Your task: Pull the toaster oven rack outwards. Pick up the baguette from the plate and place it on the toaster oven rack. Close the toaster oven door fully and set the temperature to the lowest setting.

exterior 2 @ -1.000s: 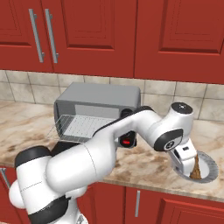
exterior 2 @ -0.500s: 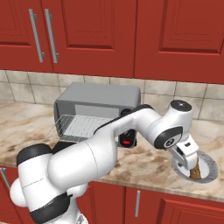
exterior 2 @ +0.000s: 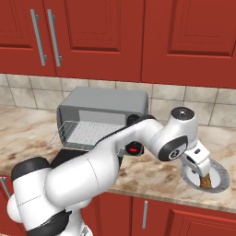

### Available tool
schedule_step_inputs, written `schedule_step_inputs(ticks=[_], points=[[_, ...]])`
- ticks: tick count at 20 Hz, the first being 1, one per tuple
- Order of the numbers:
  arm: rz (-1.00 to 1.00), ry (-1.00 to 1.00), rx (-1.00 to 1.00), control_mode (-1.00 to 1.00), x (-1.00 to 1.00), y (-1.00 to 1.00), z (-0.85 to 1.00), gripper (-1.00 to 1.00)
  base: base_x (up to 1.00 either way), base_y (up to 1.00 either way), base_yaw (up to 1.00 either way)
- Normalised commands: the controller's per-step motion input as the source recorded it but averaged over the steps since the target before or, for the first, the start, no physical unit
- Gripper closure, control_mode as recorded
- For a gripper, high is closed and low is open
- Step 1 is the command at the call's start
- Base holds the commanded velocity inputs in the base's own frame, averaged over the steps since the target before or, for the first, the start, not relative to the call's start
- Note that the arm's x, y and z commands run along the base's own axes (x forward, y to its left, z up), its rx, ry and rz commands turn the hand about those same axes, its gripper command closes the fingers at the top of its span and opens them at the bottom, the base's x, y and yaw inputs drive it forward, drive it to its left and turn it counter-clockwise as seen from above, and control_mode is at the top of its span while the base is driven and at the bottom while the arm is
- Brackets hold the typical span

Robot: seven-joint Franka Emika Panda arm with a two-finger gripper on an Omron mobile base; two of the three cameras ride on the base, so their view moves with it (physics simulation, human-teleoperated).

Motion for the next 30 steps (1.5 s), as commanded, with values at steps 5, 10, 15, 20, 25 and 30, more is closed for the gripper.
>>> schedule_step_inputs(ticks=[5,10,15,20,25,30], points=[[0.06,0.01,-0.13,-1.0,0.01,0.0,-0.03,-1.0,0.0,0.0,0.0],[0.15,0.12,-0.05,-1.0,0.03,-0.02,0.0,-1.0,0.0,0.0,0.0],[0.14,0.09,-0.05,-1.0,0.03,-0.11,-0.03,-1.0,0.0,0.0,0.0],[0.12,0.03,-0.02,-1.0,0.05,-0.16,-0.06,-1.0,0.0,0.0,0.0],[0.07,0.0,0.0,-1.0,0.12,-0.15,-0.13,-1.0,0.0,0.0,0.0],[0.03,0.0,0.0,-1.0,0.13,-0.08,-0.23,-1.0,0.0,0.0,0.0]])
